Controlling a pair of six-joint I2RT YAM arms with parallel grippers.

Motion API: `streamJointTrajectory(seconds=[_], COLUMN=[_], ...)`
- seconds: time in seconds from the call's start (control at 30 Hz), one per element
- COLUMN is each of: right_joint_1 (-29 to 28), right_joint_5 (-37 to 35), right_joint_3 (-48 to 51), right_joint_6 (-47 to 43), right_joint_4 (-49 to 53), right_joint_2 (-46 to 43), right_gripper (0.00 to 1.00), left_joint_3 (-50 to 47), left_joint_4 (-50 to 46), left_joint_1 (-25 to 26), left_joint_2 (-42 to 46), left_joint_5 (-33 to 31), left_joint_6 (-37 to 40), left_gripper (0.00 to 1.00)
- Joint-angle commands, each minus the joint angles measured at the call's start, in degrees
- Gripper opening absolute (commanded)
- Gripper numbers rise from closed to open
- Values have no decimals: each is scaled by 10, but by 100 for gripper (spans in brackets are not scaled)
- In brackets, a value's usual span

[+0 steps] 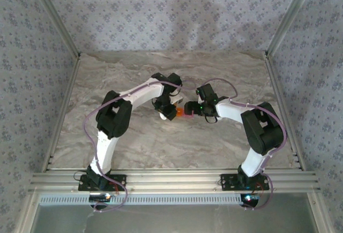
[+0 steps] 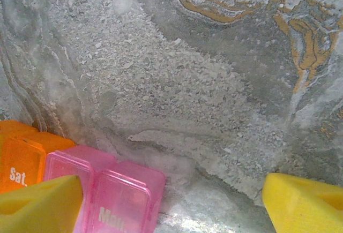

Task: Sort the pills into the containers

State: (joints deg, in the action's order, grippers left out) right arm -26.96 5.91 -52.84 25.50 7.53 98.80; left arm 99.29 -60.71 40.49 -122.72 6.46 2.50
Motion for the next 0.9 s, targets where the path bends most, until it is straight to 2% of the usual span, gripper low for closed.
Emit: streamJointTrajectory(seconds=[0.0,0.87], right_joint_1=[2,10], right_joint_5=[26,38], right_joint_3=[20,-9], right_joint_6=[13,7], right_joint_4=[19,48], right_joint_2=[38,25], right_gripper=[90,90], left_joint_3=[-25,-207], left_joint_4=[15,215], left_joint_1=[-9,-21], left_joint_2=[30,180], left_joint_5=[12,105], left_joint_6=[1,27], left_gripper=[0,0])
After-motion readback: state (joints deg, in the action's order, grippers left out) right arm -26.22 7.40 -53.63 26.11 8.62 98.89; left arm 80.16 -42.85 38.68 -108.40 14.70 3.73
